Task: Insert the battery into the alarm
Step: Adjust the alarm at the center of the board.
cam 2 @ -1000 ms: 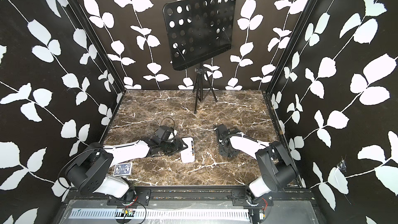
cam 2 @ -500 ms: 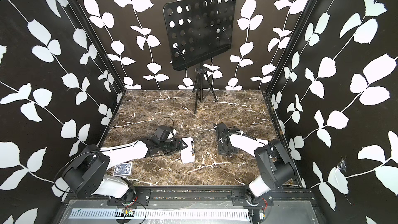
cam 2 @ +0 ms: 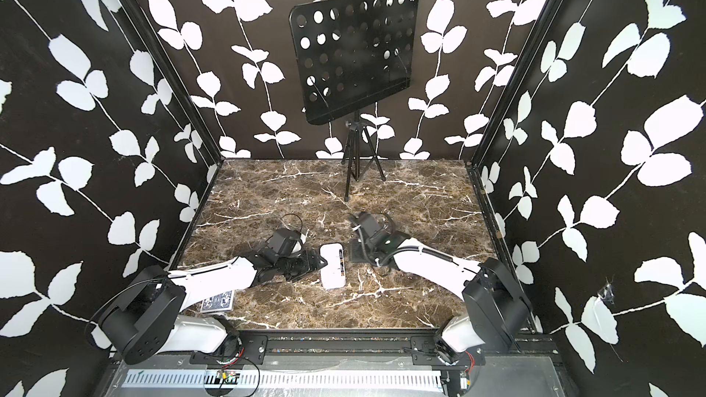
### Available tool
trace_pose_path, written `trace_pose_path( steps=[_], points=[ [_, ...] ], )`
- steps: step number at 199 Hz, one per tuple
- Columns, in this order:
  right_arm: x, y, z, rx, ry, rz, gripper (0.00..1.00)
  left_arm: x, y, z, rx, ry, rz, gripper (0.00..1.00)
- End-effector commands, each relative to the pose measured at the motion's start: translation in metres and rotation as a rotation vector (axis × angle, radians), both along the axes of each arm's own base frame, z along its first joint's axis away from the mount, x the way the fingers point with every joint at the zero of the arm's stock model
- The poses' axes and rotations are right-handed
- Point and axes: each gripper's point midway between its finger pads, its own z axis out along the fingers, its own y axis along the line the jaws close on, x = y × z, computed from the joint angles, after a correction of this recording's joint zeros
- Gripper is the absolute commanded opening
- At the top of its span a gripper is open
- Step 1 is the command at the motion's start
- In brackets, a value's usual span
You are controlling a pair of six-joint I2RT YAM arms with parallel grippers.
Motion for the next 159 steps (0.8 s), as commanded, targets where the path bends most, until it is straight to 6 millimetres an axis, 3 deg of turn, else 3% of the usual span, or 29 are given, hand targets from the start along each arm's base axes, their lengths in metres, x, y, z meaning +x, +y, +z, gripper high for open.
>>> trace_pose_path(
  steps=[1,33,70,116,123,159],
  points=[
    [0.01,0.028,0.011,0.061,-0.086,-0.03,0.08,-0.003,0.001,0.003,-0.007,-0.007,0.013,0.73],
    [0.003,0.041,0.005,0.045,-0.124,-0.02,0.08,-0.005,0.002,0.002,0.0,-0.002,0.01,0.73],
    [0.002,0.034,-0.012,-0.02,-0.141,-0.055,0.09,-0.006,0.002,0.001,0.003,0.001,0.008,0.72],
    [0.005,0.03,-0.012,-0.054,-0.18,-0.079,0.11,-0.007,0.002,-0.001,0.01,0.006,0.004,0.72],
    [0.005,0.029,-0.025,-0.078,-0.164,-0.078,0.11,-0.007,0.001,-0.001,0.008,0.007,0.001,0.72],
    [0.003,0.035,-0.033,-0.082,-0.152,-0.069,0.12,-0.008,0.002,-0.003,0.01,0.01,0.0,0.72]
  ],
)
